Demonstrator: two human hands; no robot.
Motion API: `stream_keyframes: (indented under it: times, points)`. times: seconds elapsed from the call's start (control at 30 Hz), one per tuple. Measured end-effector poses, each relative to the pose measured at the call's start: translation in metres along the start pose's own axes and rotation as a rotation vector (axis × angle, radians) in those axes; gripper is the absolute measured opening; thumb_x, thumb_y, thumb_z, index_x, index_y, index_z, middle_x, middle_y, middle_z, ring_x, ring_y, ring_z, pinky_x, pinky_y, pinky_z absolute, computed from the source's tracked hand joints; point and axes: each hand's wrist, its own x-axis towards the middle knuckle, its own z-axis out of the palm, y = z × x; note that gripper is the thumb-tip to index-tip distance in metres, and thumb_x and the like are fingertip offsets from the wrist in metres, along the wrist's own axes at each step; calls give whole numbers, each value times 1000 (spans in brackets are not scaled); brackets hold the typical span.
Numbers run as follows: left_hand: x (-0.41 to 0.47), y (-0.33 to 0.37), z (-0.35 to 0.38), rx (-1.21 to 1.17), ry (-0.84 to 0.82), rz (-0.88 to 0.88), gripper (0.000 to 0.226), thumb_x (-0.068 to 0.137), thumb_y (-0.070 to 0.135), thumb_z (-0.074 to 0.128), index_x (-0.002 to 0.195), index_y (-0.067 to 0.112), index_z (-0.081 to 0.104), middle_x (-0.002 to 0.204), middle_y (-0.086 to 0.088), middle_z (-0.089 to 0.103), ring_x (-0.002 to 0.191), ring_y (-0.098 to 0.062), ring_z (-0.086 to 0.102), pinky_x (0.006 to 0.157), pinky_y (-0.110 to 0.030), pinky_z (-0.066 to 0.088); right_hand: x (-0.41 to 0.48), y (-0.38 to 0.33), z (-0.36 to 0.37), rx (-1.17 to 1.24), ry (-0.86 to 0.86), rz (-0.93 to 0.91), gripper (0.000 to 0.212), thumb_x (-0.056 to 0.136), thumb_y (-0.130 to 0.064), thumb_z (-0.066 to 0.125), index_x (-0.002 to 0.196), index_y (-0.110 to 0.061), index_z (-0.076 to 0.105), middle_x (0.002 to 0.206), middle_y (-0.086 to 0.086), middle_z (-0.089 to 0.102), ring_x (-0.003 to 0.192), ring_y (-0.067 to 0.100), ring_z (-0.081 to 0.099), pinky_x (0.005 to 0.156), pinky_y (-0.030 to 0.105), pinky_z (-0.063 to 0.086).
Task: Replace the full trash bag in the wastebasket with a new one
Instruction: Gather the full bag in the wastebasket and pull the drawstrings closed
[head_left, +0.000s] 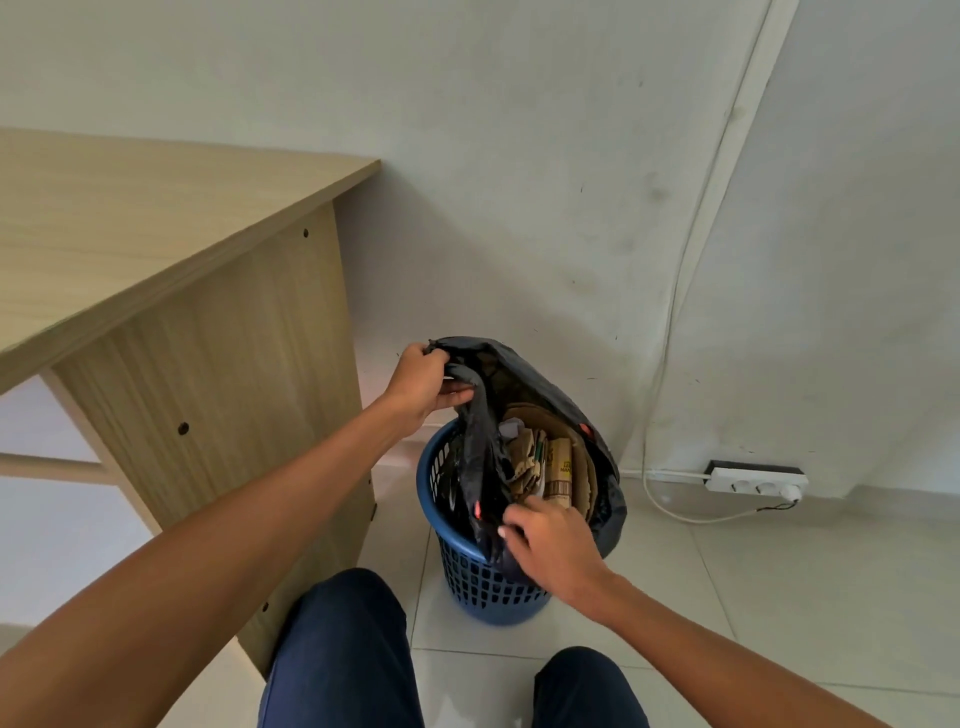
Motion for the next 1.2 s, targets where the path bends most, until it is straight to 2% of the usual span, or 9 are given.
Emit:
stream_keyframes:
  times: [0.07,0.2,0.37,0.63,0.83,0.9,1.0,1.1,1.2]
  points:
    - [3,0,-4,14,14,16,30,103,11,44,132,3,44,119,-20,63,84,-27,71,64,-34,61,7,2,-13,199,93,40,16,97,-36,47,97,-28,61,92,-9,64,84,13,63,75,37,53]
    - [3,0,-7,43,21,48,29,103,9,44,131,3,44,118,-21,63,94,-29,70,81,-48,62,19,-8,-41,718,-116,200,9,94,-37,52,100,-32,56,90,-9,69,80,14,66,79,43,56]
    - [1,1,-3,1,9,38,29,103,6,41,133,2,42,122,-23,60,104,-33,68,83,-49,61,17,-33,-37,462,-153,179,81,69,-92,48,120,-31,57,110,-12,71,99,9,66,88,34,54]
    - [5,9,-14,19,65,58,26,103,0,34,126,1,46,118,-23,61,97,-32,69,71,-40,62,17,-18,-46,379,-227,241,21,87,-36,66,98,-22,55,90,-3,67,84,18,65,81,40,56]
    - [4,18,-17,-14,25,54,34,102,6,44,136,0,45,132,-26,58,94,-30,71,75,-41,63,18,-1,-93,440,-156,242,16,91,-30,70,84,-21,58,75,7,68,62,15,58,67,35,55]
    - [-9,20,-10,174,-83,163,62,101,37,54,153,18,26,152,-18,41,121,-30,59,96,-48,55,28,-1,-112,435,-96,215,10,94,-31,65,87,-25,61,78,2,70,68,16,66,72,38,57]
    - [-38,17,9,604,-278,465,109,77,70,66,155,46,-6,165,-1,-9,147,-26,8,115,-51,16,49,-3,-144,412,-52,183,9,96,-27,62,88,-24,63,79,-2,70,73,19,69,73,38,58]
    - [-50,1,25,1018,-461,658,116,63,71,78,153,53,7,159,2,-36,148,-31,-26,117,-63,0,64,-6,-174,401,-30,164,11,95,-23,63,87,-15,67,75,2,71,71,25,69,72,41,58]
    - [-50,-16,35,907,-382,689,75,74,64,76,138,41,44,165,4,-14,153,-22,-14,120,-62,11,72,-10,-198,320,-26,128,10,92,-21,66,86,-14,69,75,2,71,73,26,69,72,42,58]
